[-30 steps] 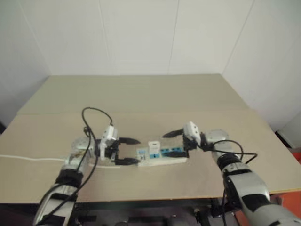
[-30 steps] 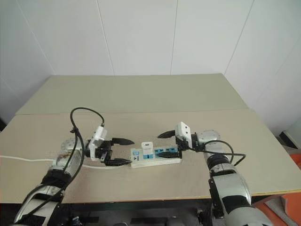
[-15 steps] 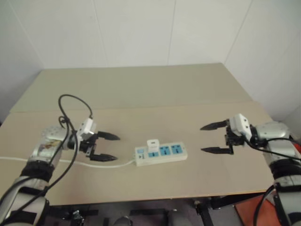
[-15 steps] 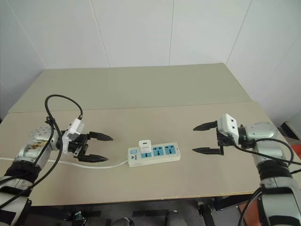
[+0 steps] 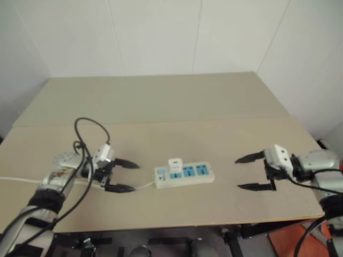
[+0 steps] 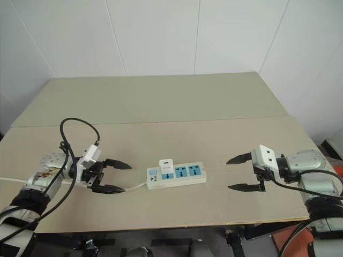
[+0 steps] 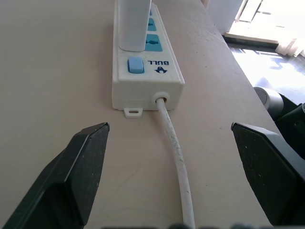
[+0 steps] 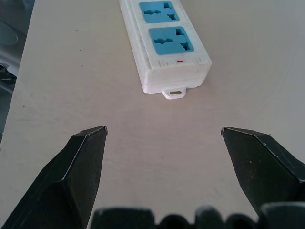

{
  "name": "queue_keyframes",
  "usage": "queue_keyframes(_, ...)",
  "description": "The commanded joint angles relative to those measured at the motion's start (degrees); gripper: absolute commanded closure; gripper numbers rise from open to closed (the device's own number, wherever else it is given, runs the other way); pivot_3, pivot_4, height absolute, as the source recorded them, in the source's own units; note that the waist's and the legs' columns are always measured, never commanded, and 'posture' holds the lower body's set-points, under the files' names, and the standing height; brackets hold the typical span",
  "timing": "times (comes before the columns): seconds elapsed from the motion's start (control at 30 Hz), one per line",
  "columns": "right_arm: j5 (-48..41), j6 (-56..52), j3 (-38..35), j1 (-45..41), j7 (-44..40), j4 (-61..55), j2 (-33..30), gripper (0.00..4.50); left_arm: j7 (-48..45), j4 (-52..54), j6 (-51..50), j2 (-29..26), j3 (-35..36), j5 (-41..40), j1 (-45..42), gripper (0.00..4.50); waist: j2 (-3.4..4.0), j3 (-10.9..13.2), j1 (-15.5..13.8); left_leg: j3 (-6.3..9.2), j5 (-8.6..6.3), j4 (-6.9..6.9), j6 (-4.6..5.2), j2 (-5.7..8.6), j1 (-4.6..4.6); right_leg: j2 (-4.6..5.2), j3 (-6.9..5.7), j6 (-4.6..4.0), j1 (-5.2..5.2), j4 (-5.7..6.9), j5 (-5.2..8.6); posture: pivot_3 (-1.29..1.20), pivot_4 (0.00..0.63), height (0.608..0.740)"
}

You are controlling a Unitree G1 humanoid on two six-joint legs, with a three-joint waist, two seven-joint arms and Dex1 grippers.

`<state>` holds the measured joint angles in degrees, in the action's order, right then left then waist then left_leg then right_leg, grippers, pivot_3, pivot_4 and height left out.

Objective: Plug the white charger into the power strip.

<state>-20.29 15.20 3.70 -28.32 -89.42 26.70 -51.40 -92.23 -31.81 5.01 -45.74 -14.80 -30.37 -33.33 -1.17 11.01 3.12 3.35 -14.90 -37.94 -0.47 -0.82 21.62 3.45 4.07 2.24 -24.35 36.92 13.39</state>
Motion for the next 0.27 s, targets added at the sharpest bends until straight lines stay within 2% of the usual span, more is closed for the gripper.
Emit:
queue_keyframes(0.03,-0.37,-0.04,-1.93,-0.08,-1.19,-2.70,-0.75,0.00,-0.27,0.90,0.97,-1.02,0.90,-0.01,-0.03,0.02,0.00,0.00,-0.02,0.00,0.00,-0.01,0.00,0.00,-0.01,0.00,0.00,0.00,0.01,0.00,0.00,0.00,0.150,0.740)
queue_keyframes(0.27,-0.45,-1.14,-2.04,1.11,0.36,-4.97,-0.08,0.00,-0.27,1.32,0.60,-0.09,0.76,0.81,-0.84,0.02,0.00,0.00,-0.43,0.01,0.00,-0.02,0.00,0.00,0.00,-0.01,-0.01,0.00,0.02,0.00,0.00,0.00,0.150,0.740)
